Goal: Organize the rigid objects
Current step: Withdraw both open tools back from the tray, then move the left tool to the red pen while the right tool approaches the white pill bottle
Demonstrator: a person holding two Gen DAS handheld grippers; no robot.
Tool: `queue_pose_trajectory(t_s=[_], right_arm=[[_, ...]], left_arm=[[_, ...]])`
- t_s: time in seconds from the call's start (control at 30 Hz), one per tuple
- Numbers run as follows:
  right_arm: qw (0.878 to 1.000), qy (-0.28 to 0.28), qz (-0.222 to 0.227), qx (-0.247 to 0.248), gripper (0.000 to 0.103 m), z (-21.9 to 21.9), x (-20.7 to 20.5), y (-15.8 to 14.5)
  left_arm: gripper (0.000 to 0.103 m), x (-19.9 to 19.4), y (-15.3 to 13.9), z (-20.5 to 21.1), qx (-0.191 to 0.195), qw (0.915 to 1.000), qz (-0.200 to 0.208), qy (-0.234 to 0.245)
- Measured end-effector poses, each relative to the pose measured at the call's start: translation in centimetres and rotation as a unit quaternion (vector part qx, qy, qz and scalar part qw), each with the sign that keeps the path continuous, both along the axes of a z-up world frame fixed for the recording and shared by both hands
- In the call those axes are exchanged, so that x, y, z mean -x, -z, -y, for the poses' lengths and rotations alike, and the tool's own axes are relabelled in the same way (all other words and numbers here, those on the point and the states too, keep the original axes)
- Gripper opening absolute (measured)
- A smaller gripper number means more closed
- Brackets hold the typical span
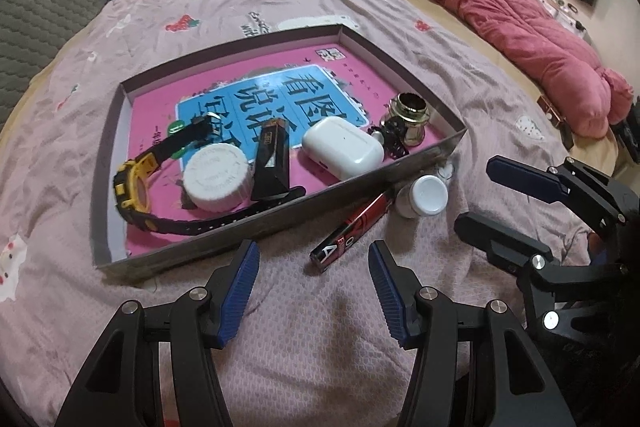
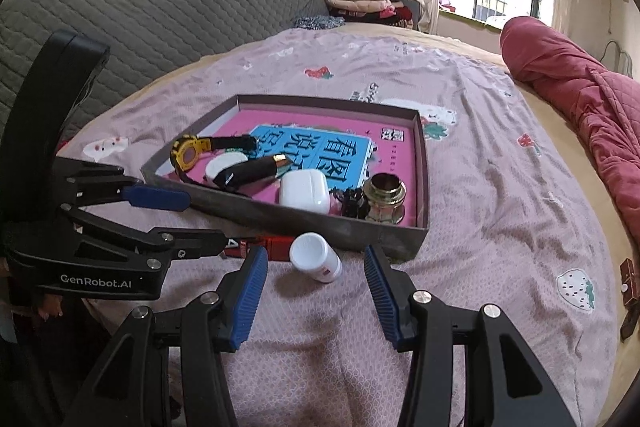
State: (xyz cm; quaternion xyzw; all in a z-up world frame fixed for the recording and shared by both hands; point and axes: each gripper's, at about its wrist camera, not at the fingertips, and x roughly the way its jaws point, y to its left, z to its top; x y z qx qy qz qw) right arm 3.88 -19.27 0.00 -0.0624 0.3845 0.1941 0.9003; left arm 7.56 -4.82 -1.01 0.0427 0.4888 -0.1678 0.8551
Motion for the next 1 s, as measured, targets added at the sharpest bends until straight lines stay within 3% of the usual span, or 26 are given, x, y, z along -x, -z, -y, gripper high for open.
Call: queue_pose_trajectory(t_s=[0.4,1.0], right_arm=[[0.999,-0.015,-0.024,0.023,0.050,-0.8,-1.3,2.4],[0.999,-0.033,-0.033,0.013,0.050,-0.7,-3.5,3.7]], left_arm=[[0.058,-1.9,2.7,1.7,-0.013,0.9988,-0.024,0.041],[0.054,-3.7,4.5,1.6,0.034,0.9965,-0.064,0.040]])
